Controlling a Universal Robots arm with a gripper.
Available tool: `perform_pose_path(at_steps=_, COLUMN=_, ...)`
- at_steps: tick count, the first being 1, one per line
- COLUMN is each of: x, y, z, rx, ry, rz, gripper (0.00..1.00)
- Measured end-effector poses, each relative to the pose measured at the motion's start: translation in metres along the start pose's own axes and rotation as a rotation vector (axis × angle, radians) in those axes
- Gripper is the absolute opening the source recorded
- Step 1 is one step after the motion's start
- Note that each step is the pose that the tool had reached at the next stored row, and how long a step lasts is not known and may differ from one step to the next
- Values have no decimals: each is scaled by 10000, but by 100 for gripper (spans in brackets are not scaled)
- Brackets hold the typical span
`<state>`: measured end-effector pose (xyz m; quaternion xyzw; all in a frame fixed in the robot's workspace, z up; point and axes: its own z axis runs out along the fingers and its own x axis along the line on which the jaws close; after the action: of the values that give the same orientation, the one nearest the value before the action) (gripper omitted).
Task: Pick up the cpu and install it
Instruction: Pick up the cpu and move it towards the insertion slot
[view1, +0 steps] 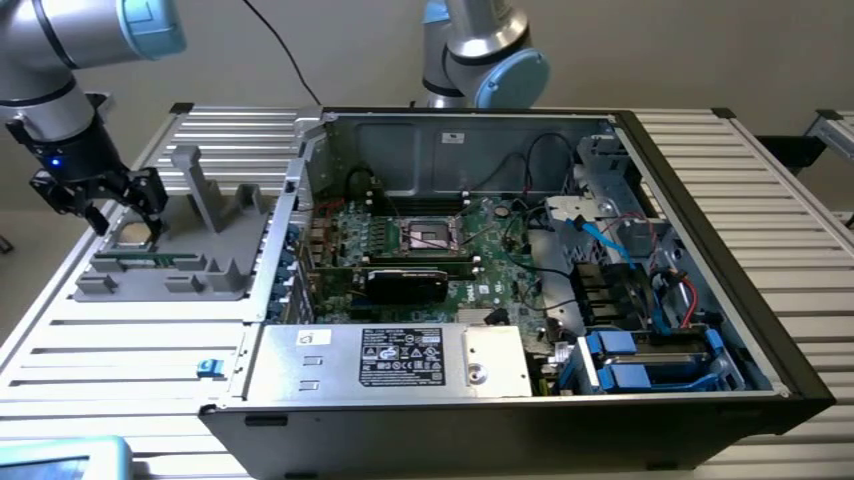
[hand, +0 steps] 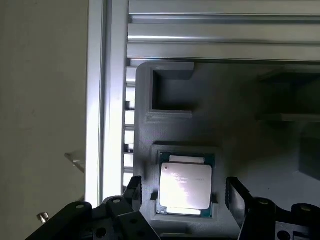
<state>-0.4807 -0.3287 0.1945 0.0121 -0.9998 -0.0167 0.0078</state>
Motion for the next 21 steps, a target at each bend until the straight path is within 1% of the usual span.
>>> perform_pose_path(at_steps=6, x=-5, y=-1, z=33, rx=-2, ry=-2, rz=1, gripper=78)
perform_pose_path(at_steps=8, x=-8, y=-2, z=46, rx=-10, ry=23, rz=0, gripper=78)
perform_pose_path(at_steps=11, x=-11, y=-2, z=57, rx=-25, ry=83, rz=2, gripper=78)
perform_pose_path(at_steps=12, x=-12, y=-2, z=60, rx=-29, ry=91, rz=4, gripper=78)
perform_pose_path(at_steps=18, x=-18, y=-1, z=69, rx=-30, ry=93, rz=6, gripper=78)
perform_pose_path(at_steps=19, x=-18, y=0, z=70, rx=-30, ry=92, rz=7, gripper=75)
perform_pose_path(at_steps=20, x=-18, y=0, z=71, rx=-30, ry=92, rz=7, gripper=69)
perform_pose_path(at_steps=21, x=-19, y=1, z=72, rx=-31, ry=91, rz=7, gripper=69)
